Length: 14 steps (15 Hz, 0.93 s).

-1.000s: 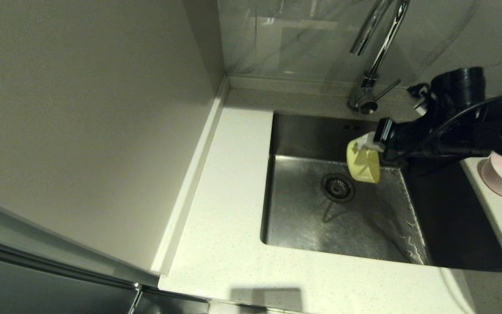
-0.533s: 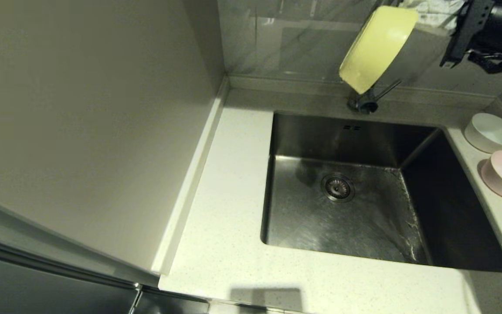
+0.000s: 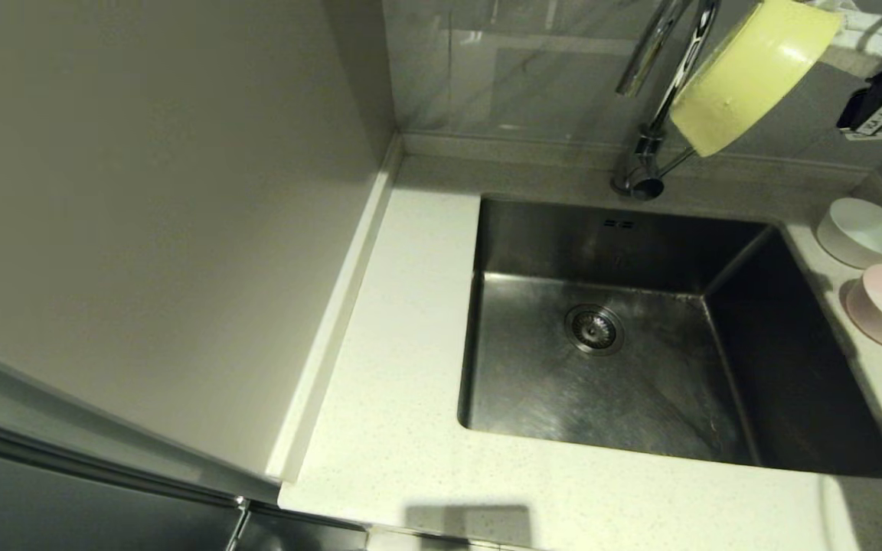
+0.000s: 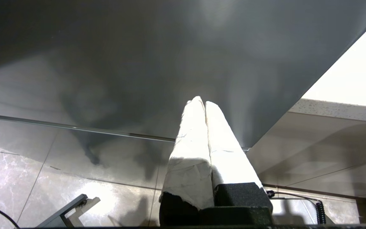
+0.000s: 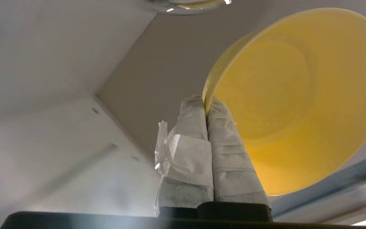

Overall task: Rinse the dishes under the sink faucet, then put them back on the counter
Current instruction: Put a bowl back to the table from the sink

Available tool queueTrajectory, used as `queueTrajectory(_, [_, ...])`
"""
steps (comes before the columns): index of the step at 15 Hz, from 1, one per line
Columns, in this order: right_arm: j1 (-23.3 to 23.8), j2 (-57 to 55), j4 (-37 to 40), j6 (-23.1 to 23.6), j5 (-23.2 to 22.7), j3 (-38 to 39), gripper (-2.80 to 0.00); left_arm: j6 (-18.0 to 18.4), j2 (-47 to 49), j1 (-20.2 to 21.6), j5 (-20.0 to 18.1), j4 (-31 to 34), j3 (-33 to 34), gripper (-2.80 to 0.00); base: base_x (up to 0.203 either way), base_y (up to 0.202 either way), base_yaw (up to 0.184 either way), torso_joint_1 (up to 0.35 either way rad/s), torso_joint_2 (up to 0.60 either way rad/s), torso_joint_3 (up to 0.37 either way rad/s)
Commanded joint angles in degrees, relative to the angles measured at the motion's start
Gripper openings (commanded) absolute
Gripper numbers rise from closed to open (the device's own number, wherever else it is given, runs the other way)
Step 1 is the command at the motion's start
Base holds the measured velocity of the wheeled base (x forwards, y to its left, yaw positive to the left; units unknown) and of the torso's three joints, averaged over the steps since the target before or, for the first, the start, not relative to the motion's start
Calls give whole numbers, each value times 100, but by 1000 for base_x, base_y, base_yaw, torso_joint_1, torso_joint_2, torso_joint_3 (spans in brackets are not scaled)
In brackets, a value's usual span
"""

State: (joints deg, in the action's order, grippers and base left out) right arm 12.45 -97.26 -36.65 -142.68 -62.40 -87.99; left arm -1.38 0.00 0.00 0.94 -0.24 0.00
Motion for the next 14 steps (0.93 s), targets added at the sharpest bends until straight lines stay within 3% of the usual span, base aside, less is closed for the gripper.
queueTrajectory(1, [592,155,-315,739,-585,414,-280,-3,-9,0,3,-2,0,-280,0,0,0,0,0,0])
queueTrajectory(3, [1087,349,-781,2350,-1923,1111,-280,-3,-9,0,3,-2,0,-280,0,0,0,0,0,0])
queueTrajectory(4, [1324,455,-1129,3247,-2250,1480,-280,-3,-9,0,3,-2,0,-280,0,0,0,0,0,0])
queueTrajectory(6, [1559,583,-2416,4701,-2440,2055,-280,-3,-9,0,3,-2,0,-280,0,0,0,0,0,0])
queueTrajectory(7, [1591,612,-2898,4933,-2484,2058,-280,-3,-9,0,3,-2,0,-280,0,0,0,0,0,0])
queueTrajectory(8, [1579,621,-2916,4721,-2497,1840,-280,-3,-9,0,3,-2,0,-280,0,0,0,0,0,0])
queueTrajectory(10, [1323,565,-1722,3635,-2481,675,-280,-3,-9,0,3,-2,0,-280,0,0,0,0,0,0])
queueTrajectory(12, [849,363,757,2457,-2411,-1018,-280,-3,-9,0,3,-2,0,-280,0,0,0,0,0,0])
queueTrajectory(13, [673,279,2143,2098,-2407,-1595,-280,-3,-9,0,3,-2,0,-280,0,0,0,0,0,0])
queueTrajectory(14, [562,217,3017,1870,-2428,-1920,-280,-3,-9,0,3,-2,0,-280,0,0,0,0,0,0])
